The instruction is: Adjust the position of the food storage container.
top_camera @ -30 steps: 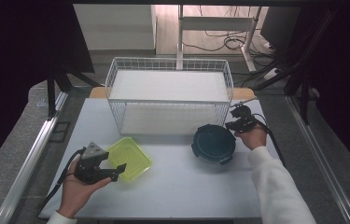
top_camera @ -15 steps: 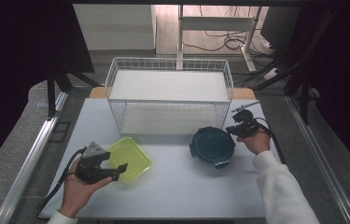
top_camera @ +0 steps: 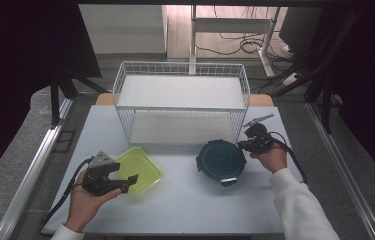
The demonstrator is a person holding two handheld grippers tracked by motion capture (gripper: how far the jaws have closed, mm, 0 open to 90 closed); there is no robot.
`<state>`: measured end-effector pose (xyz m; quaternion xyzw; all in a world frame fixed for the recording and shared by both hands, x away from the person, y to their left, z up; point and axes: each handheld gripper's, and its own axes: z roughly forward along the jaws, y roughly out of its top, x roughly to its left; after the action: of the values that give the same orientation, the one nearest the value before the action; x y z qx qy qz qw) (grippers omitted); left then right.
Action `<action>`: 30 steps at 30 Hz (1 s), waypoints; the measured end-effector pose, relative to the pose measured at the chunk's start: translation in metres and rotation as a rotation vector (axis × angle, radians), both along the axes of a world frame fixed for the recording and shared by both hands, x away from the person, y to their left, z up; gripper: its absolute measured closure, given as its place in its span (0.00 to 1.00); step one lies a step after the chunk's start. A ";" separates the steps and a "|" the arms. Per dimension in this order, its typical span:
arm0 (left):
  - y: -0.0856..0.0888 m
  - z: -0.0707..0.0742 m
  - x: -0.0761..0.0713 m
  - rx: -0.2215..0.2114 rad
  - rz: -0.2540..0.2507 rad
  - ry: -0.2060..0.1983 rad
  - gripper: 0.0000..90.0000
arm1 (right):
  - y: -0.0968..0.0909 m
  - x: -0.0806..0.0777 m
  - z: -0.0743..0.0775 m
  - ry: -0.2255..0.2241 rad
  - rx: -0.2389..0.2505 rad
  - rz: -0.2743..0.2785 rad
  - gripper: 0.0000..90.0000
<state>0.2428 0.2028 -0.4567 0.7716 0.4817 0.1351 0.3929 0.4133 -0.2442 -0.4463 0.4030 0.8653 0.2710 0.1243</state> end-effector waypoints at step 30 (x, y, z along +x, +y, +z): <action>0.001 -0.001 -0.001 0.019 0.002 0.000 0.24 | 0.023 0.006 -0.014 -0.041 -0.017 0.102 0.99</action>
<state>0.2415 0.2033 -0.4579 0.7747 0.4811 0.1401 0.3857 0.4194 -0.2211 -0.4600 0.3517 0.8842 0.2777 0.1318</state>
